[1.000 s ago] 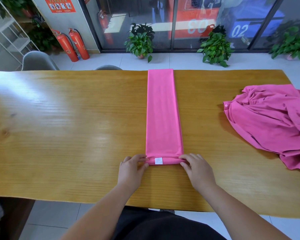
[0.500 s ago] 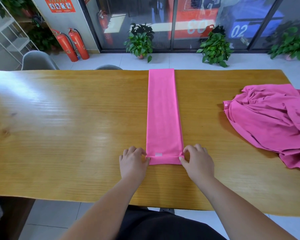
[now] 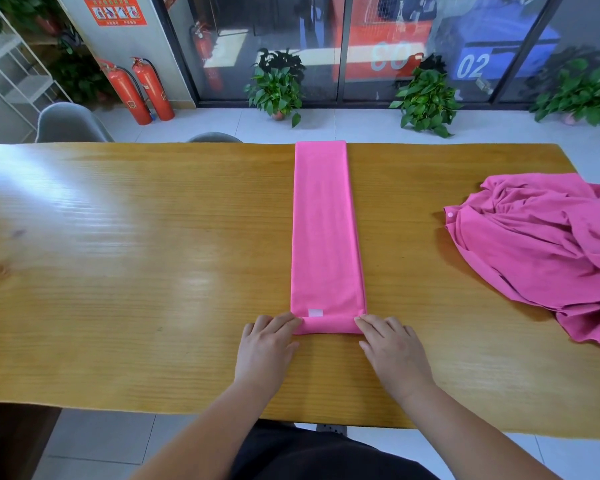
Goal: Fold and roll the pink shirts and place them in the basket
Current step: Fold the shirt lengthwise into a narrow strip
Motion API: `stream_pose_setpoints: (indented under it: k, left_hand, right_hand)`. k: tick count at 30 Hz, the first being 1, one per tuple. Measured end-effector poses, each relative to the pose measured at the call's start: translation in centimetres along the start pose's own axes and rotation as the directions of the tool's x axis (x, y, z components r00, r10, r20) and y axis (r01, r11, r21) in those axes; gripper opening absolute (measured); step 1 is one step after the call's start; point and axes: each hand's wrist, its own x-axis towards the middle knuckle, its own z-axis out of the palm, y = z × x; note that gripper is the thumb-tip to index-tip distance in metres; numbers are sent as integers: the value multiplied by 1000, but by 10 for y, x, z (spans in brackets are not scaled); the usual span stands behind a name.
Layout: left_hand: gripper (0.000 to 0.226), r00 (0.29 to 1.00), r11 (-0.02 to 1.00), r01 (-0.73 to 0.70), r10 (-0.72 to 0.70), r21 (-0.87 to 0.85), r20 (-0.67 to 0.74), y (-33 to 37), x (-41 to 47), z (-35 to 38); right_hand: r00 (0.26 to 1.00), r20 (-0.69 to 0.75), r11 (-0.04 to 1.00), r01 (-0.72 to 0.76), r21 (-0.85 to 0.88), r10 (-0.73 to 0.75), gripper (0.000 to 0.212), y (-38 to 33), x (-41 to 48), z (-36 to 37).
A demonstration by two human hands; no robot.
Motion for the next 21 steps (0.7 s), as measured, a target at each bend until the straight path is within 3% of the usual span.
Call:
stream_pose_setpoints:
  k: [5, 8, 11, 15, 18, 21]
  left_hand:
    - [40, 987, 991, 128, -125, -24, 98, 2, 25, -11]
    - [32, 978, 973, 190, -175, -133, 117, 1, 27, -15]
    - [31, 941, 885, 333, -292, -326, 169, 2, 25, -16]
    - [28, 890, 725, 455, -360, -516, 279, -6, 24, -12]
    - [28, 862, 675, 508, -394, -535, 320, -4, 23, -13]
    - [27, 862, 757, 505, -419, -415, 285, -1, 27, -14]
  right_hand:
    - [995, 52, 989, -86, 117, 80, 36, 4, 17, -6]
    - [982, 121, 956, -170, 241, 144, 30, 4, 24, -13]
    - [950, 208, 874, -299, 384, 233, 29, 4, 28, -19]
    - [914, 290, 801, -393, 452, 284, 28, 6, 28, -24]
    - [896, 321, 754, -434, 493, 306, 26, 6, 25, -25]
    - [879, 326, 745, -470, 474, 347, 25, 4, 27, -27]
